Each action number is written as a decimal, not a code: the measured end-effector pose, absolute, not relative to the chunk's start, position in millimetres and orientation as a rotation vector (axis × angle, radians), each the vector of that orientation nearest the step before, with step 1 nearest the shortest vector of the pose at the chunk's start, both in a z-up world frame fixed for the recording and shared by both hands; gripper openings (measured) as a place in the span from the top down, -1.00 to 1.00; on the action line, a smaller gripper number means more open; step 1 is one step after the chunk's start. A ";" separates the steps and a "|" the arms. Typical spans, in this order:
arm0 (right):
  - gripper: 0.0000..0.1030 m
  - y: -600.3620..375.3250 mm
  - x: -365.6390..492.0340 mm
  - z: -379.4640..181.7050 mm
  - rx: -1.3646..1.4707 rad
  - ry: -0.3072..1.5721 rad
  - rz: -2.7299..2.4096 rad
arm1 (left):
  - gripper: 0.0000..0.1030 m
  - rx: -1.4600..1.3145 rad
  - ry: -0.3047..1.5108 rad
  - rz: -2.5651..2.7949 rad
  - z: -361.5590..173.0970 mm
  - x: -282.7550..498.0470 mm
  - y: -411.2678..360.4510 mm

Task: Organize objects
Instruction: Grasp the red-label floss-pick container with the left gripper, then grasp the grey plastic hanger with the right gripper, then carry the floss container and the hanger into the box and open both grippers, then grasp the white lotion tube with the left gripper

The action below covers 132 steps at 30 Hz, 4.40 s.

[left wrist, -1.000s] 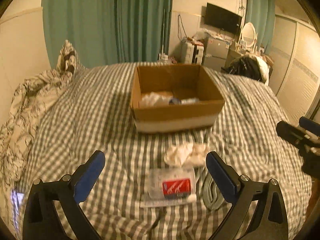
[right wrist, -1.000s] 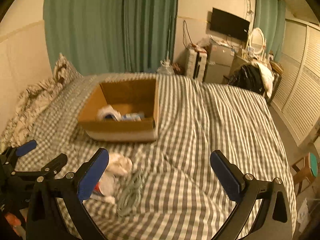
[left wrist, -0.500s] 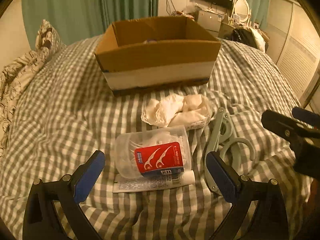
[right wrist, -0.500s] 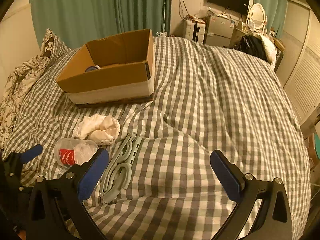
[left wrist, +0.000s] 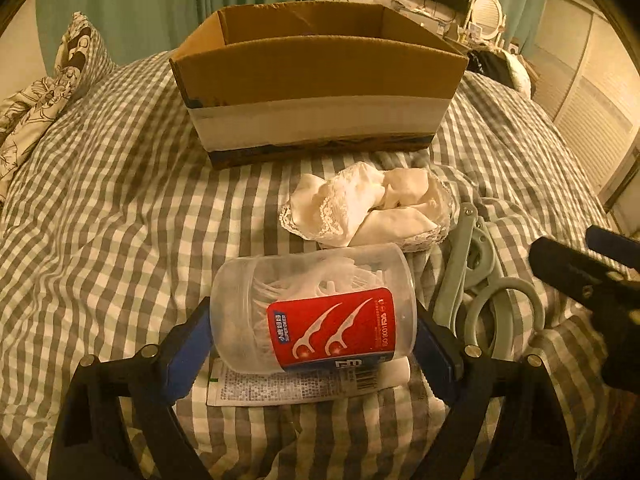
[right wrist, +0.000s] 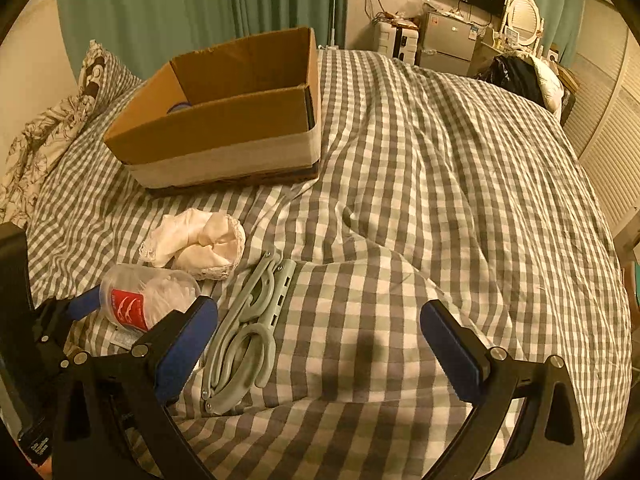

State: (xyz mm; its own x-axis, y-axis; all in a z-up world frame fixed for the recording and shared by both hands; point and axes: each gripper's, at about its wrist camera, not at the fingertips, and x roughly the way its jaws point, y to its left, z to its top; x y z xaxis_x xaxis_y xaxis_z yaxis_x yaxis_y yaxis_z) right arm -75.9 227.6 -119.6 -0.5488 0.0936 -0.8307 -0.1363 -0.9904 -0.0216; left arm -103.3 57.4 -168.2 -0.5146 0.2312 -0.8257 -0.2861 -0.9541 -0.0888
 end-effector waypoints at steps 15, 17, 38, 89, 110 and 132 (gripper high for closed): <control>-0.75 203.5 -97.4 -150.6 -1.605 0.044 2.625 | -0.78 -1.306 0.178 2.665 -134.8 -105.7 14.2; -0.64 197.7 -99.7 -156.2 -1.639 0.002 2.606 | -0.78 -1.314 0.160 2.665 -134.9 -106.1 10.7; 0.71 160.1 -73.3 -124.6 -1.570 -0.059 2.795 | -0.78 -1.324 0.116 2.729 -112.5 -84.9 -21.1; -0.23 245.4 -240.9 18.0 -1.054 0.214 2.987 | -1.00 -0.998 0.146 2.728 -27.4 -268.6 74.3; -0.58 215.3 -66.5 122.2 -0.885 0.034 3.032 | -1.00 -0.854 0.090 2.851 53.4 -107.4 15.4; -0.60 200.3 -70.6 -96.7 -1.410 0.087 2.776 | -1.00 -1.300 0.473 2.602 -172.4 -65.3 39.6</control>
